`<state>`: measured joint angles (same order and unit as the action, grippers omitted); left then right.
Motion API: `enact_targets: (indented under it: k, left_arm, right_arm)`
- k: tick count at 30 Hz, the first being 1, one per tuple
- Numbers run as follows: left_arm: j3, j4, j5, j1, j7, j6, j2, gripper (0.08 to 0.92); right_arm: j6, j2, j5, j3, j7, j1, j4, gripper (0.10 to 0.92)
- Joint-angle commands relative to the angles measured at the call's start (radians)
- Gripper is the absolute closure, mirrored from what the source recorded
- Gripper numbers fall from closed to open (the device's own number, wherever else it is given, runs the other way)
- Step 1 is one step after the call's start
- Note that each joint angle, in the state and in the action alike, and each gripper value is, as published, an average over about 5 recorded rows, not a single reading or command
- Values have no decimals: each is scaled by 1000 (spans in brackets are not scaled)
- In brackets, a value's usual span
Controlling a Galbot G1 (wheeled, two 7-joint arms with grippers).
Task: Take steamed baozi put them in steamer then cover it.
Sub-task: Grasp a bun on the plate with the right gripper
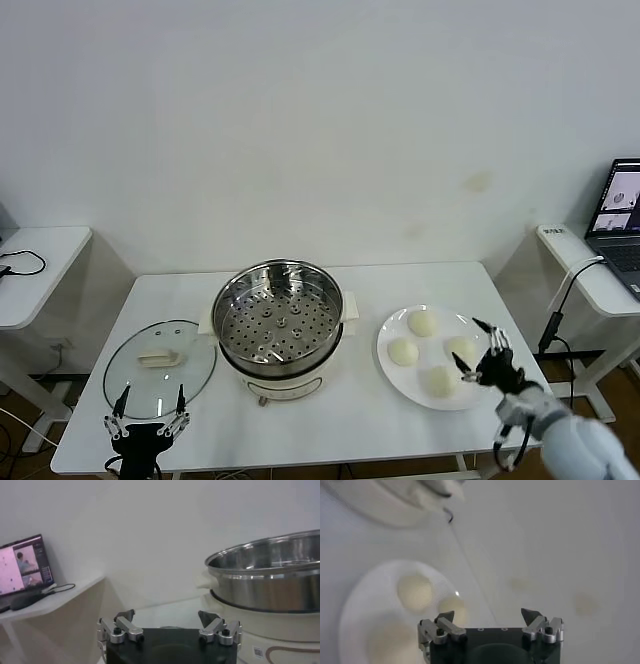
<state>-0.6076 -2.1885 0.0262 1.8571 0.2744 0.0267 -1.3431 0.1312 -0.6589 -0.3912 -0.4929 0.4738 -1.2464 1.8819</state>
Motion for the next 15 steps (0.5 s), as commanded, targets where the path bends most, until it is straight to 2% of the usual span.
enact_targets:
  k: [1, 8, 15]
  left_arm:
    - [7, -22, 48, 5, 0, 7, -6, 177]
    - [9, -21, 57, 9, -2, 3, -9, 177]
    - [6, -14, 49, -7, -1, 4, -14, 177]
  right_arm:
    - [50, 270, 155, 414, 237, 513, -180, 203]
    - [60, 188, 258, 927, 402, 1018, -398, 203]
    - [50, 18, 258, 1223, 500, 1244, -599, 203]
